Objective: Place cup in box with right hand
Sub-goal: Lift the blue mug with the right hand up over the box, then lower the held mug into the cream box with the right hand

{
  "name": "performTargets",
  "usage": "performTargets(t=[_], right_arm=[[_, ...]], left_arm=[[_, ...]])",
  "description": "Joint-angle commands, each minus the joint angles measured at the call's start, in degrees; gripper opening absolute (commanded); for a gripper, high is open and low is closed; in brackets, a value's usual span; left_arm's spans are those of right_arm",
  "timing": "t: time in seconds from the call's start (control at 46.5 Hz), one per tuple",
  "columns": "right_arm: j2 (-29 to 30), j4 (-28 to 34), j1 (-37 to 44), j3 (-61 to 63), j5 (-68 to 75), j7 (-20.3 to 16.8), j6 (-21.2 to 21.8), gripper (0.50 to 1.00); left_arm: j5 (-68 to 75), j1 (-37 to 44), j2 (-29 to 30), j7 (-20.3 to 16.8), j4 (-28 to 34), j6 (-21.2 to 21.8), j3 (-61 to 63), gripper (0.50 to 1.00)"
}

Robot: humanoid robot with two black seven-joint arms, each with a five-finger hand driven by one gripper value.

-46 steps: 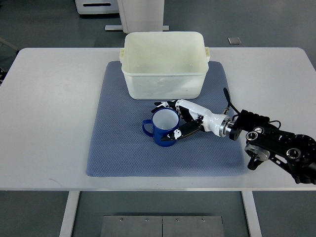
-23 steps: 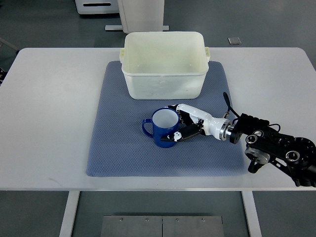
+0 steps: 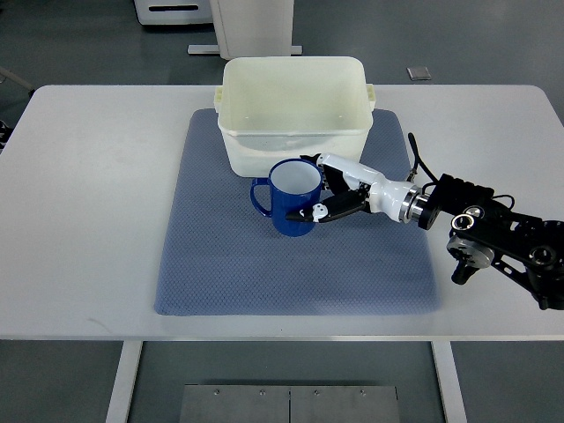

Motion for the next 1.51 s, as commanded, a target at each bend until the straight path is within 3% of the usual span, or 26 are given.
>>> performTargets(t=[0.0,0.215,0.387,0.56,0.818,1.184,1.485], right_arm=[[-2.1,1.4,1.8,0.3,0.8,0.0,0.2,0.5],[-7.0,3.3,8.1,1.0,5.5,-0.1,2.3,0.5],[-7.5,2.4,14.1,0.8,10.9,-0.6,2.2,0.5],[-6.5,-2.4,19.1,0.3,14.4,-2.4,1.5,0.5],[0.8,-12.1,20.4,0.7,14.7,-6.6,1.0,0.5],[10.2,-23.6,20.0,0.6,14.7,-11.3,-6.8,0.5],[13.6,-25.7,17.3,0.0,14.6,-14.2,-13.2,0.5]], left_arm=[[0.0,0.0,0.0,0.0,0.0,0.0,0.0,1.0],[0.0,0.0,0.0,0.0,0.0,0.0,0.0,1.0],[0.0,0.0,0.0,0.0,0.0,0.0,0.0,1.0],[0.0,0.0,0.0,0.0,0.0,0.0,0.0,1.0],[0.0,0.0,0.0,0.0,0.0,0.0,-0.1,1.0],[0.0,0.0,0.0,0.0,0.0,0.0,0.0,1.0],[0.0,0.0,0.0,0.0,0.0,0.0,-0.1,1.0]])
